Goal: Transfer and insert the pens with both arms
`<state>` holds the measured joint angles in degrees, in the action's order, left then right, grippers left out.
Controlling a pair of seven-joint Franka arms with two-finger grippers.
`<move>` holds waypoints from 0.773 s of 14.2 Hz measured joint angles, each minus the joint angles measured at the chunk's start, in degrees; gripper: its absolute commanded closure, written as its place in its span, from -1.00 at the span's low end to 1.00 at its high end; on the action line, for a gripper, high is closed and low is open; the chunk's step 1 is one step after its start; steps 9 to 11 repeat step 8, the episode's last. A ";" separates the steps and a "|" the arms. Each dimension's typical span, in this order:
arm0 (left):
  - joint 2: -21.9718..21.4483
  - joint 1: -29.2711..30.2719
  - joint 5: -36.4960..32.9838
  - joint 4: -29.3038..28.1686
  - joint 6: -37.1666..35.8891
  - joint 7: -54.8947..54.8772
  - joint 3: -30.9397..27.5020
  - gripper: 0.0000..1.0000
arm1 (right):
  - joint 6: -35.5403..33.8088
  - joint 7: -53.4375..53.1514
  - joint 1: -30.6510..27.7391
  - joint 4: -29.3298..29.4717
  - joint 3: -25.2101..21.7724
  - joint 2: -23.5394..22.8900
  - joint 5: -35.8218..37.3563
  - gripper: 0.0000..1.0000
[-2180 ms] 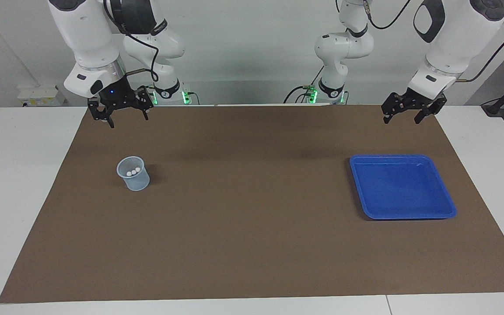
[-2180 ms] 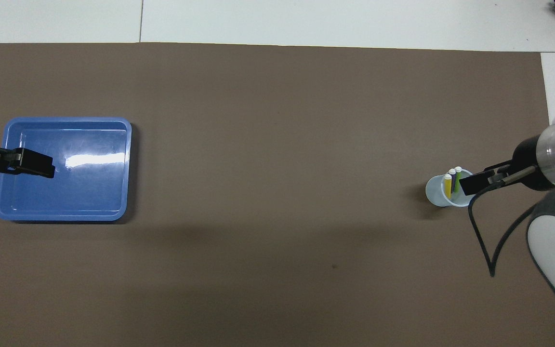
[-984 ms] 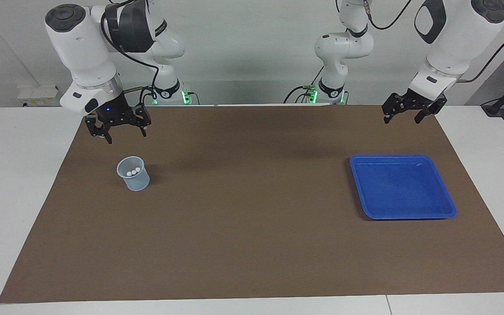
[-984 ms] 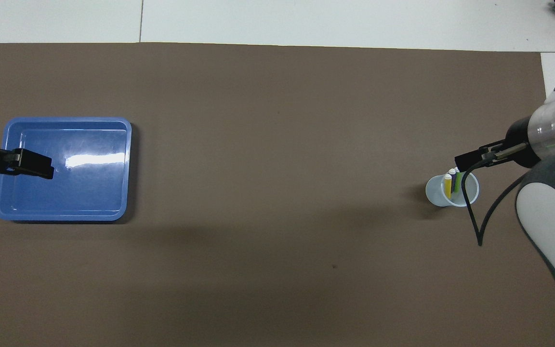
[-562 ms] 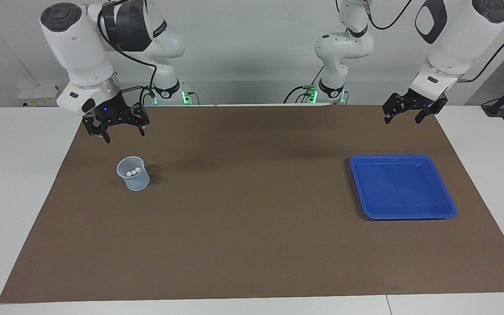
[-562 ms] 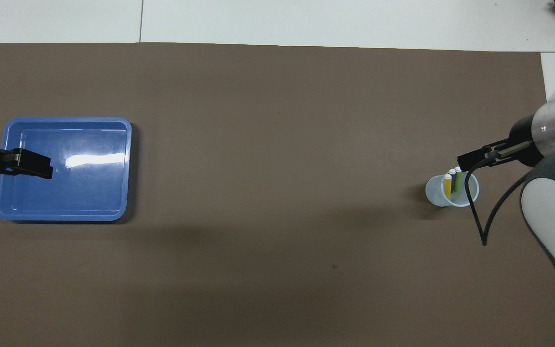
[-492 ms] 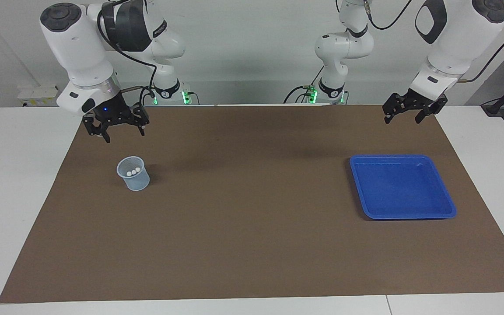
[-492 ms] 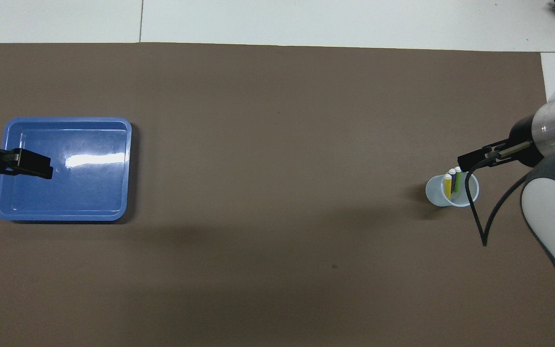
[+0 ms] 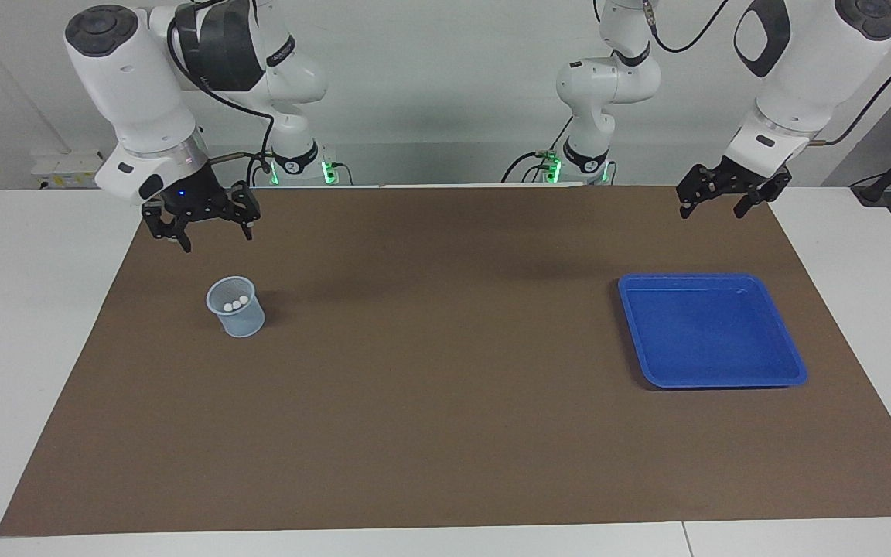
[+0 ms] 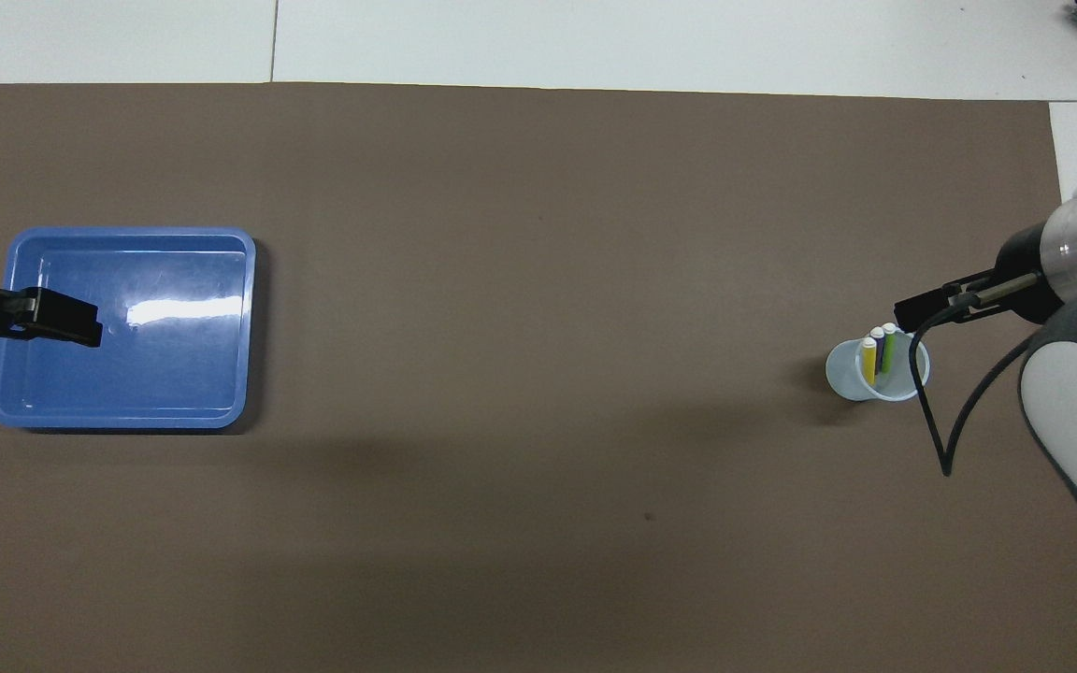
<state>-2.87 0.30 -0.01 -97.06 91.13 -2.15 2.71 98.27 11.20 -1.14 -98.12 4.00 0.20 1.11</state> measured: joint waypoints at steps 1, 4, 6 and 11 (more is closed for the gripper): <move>0.00 0.00 0.00 0.00 0.00 0.00 -0.01 -1.00 | 0.00 0.00 0.01 0.00 0.00 0.00 0.00 -1.00; 0.00 0.00 0.00 0.02 0.00 0.01 -0.01 -1.00 | -0.05 0.00 0.03 0.06 0.00 0.00 0.00 -1.00; 0.00 0.00 0.00 0.03 -0.01 0.01 -0.01 -1.00 | -0.59 0.00 0.05 0.15 0.00 0.00 0.00 -1.00; 0.00 0.00 0.00 0.03 -0.14 0.01 -0.02 -1.00 | -0.78 0.00 0.05 0.20 0.00 0.00 0.00 -1.00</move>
